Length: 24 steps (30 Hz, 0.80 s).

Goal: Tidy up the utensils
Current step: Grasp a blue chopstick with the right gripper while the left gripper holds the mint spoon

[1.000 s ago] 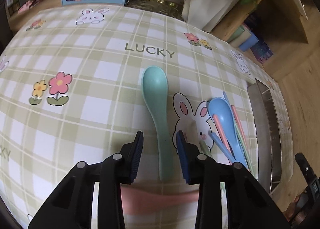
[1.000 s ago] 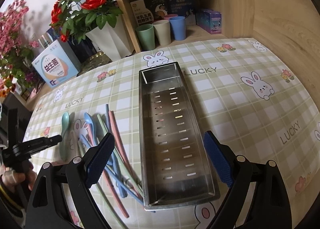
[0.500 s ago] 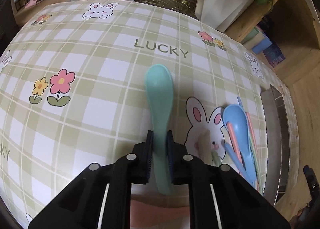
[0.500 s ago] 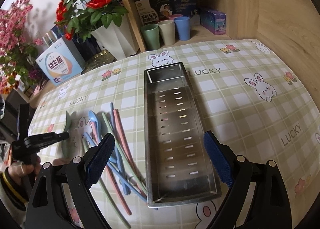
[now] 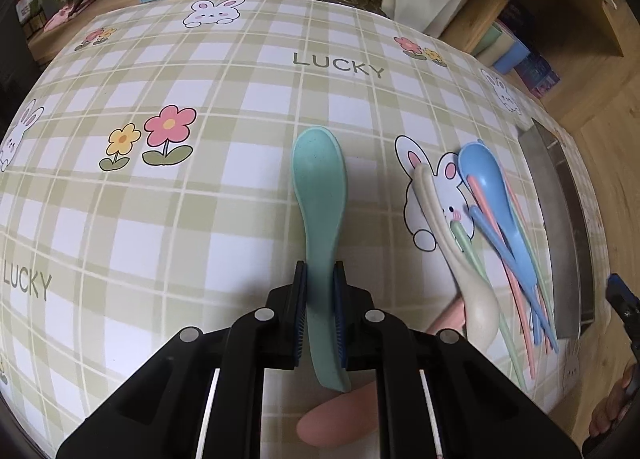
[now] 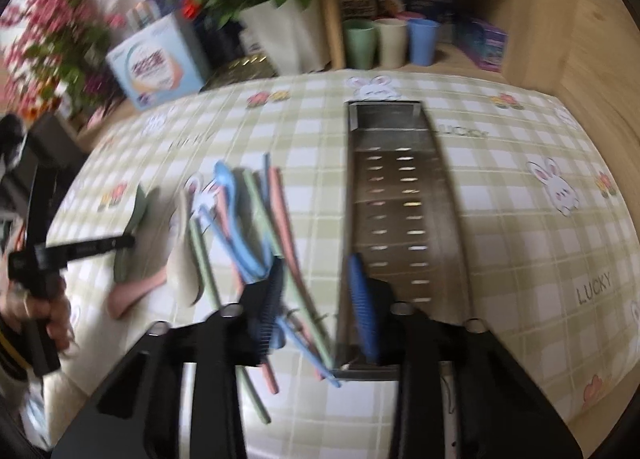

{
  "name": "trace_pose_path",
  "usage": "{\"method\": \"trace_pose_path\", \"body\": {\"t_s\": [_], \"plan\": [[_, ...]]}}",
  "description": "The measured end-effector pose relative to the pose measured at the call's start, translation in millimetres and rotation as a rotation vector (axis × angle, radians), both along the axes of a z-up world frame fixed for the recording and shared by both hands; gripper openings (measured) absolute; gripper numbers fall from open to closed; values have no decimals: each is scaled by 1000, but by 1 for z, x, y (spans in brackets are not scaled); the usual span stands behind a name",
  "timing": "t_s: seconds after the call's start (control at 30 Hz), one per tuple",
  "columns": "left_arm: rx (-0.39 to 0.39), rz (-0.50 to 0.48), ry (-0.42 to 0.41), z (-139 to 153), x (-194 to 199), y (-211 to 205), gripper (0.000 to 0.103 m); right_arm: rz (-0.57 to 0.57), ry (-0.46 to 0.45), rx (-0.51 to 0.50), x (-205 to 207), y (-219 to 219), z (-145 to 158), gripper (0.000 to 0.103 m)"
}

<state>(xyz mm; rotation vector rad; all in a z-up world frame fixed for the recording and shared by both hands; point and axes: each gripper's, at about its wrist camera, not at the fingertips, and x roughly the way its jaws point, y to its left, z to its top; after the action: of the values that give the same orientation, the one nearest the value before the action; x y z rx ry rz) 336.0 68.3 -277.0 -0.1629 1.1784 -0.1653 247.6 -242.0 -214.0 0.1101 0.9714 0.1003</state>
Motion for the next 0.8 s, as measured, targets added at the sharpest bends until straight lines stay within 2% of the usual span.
{"method": "trace_pose_path", "body": {"t_s": [0.1,0.23,0.33,0.5,0.6,0.7,0.8], "plan": [[-20,-14,-2,-1,-1,3,12,99,35,-21,3,22,-8,17],[-19,-34,-5,-1,-1,3,13,250,93,-97,9,55,-23,16],[2,-43,-9,-1,-2,0,14,304,120,-146,16,71,-32,16],[9,-47,-29,-2,-4,0,13,304,167,-160,35,74,-42,16],[-11,-47,-29,-3,-4,3,13,294,223,-122,44,69,-51,16],[-17,-62,-38,-3,-5,4,13,280,242,-117,46,68,-58,16],[-24,-71,-49,-3,-6,5,13,241,249,-62,47,63,-60,15]]}}
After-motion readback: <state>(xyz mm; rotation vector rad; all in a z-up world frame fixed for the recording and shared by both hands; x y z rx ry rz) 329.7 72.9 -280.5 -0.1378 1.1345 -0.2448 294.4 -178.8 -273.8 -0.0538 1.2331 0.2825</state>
